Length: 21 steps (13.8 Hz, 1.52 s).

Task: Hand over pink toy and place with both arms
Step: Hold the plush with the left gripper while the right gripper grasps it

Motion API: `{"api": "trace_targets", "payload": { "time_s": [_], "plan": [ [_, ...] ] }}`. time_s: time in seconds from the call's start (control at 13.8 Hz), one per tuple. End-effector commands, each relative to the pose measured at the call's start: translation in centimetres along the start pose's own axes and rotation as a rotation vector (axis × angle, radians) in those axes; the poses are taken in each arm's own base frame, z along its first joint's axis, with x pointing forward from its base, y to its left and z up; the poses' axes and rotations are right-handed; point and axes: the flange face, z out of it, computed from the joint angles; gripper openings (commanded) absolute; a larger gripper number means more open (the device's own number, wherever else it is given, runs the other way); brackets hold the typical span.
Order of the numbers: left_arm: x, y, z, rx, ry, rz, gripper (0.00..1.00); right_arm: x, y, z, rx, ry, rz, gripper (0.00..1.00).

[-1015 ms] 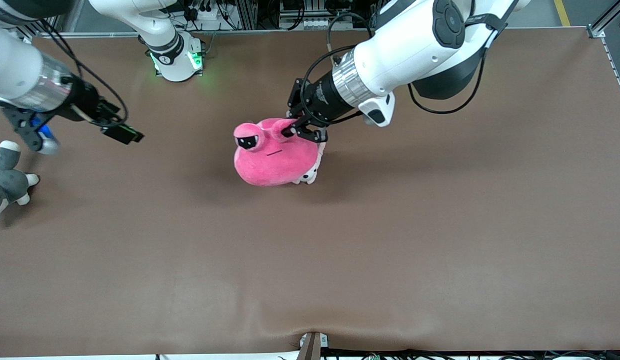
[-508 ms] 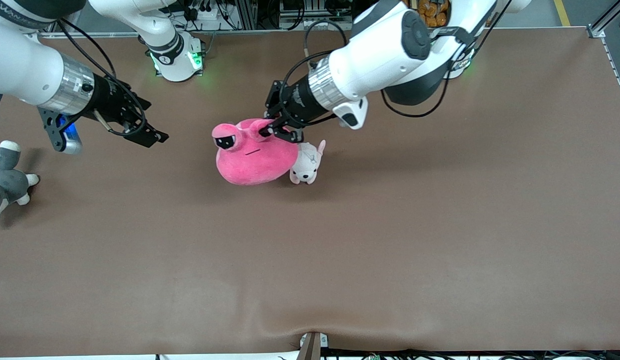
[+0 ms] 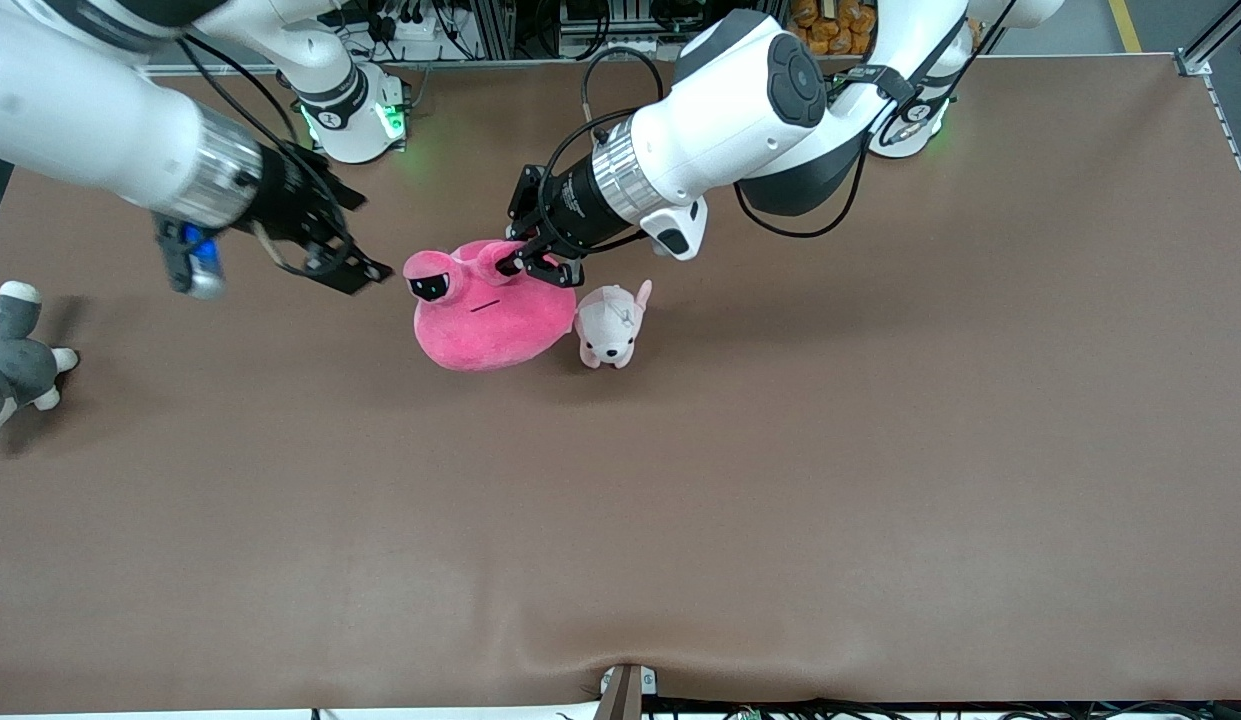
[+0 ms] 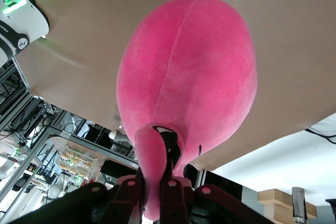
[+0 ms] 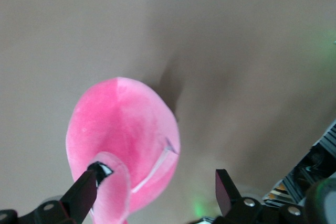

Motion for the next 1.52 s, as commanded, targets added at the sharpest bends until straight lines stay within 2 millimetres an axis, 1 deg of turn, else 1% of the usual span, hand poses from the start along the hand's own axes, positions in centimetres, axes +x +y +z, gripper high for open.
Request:
{"api": "trace_targets", "payload": {
  "time_s": [0.0,0.15,0.29,0.36,0.58,0.73,0.8,0.87,0.94,1.02,1.09,1.45],
  "plan": [
    [-1.1,-0.7,-0.4,0.006,-0.04,-0.011,0.0,-0.3,-2.6,2.0,0.016,0.0,0.073,1.0],
    [-1.1,-0.7,-0.4,0.005,-0.04,-0.012,0.0,-0.7,-2.9,2.3,0.029,-0.002,0.078,1.0],
    [-1.1,-0.7,-0.4,0.005,-0.04,-0.012,0.0,-1.1,-3.0,1.8,0.056,-0.006,0.104,1.0],
    [-1.1,-0.6,-0.4,0.004,-0.04,-0.017,0.0,-1.0,-3.1,1.6,0.06,-0.008,0.106,1.0],
    [-1.1,-0.6,-0.6,0.004,-0.042,-0.018,0.0,-2.0,-3.0,1.8,0.054,-0.009,0.088,1.0],
    [-1.0,-0.3,-0.6,0.001,-0.042,-0.021,0.0,-2.3,-3.0,1.9,0.052,-0.008,0.083,1.0],
    [-1.0,-0.3,-0.6,0.001,-0.042,-0.021,0.0,-2.4,-2.9,1.7,0.05,-0.009,0.081,0.83],
    [-1.0,-0.2,-0.6,0.002,-0.042,-0.022,0.0,-2.4,-2.8,1.7,0.048,-0.009,0.08,0.56],
    [-1.0,-0.2,-0.6,0.002,-0.041,-0.022,0.0,-2.4,-2.8,1.6,0.048,-0.008,0.08,0.32],
    [-1.0,-0.1,-0.6,0.0,-0.042,-0.023,0.0,-2.5,-2.8,1.5,0.049,-0.008,0.078,0.15],
    [-1.0,-0.1,-0.6,0.0,-0.042,-0.023,0.0,-2.4,-2.8,1.5,0.049,-0.008,0.076,0.0],
    [-0.9,0.1,-0.7,-0.001,-0.042,-0.024,0.0,-2.2,-2.8,1.4,0.051,-0.007,0.05,0.0]
  ]
}}
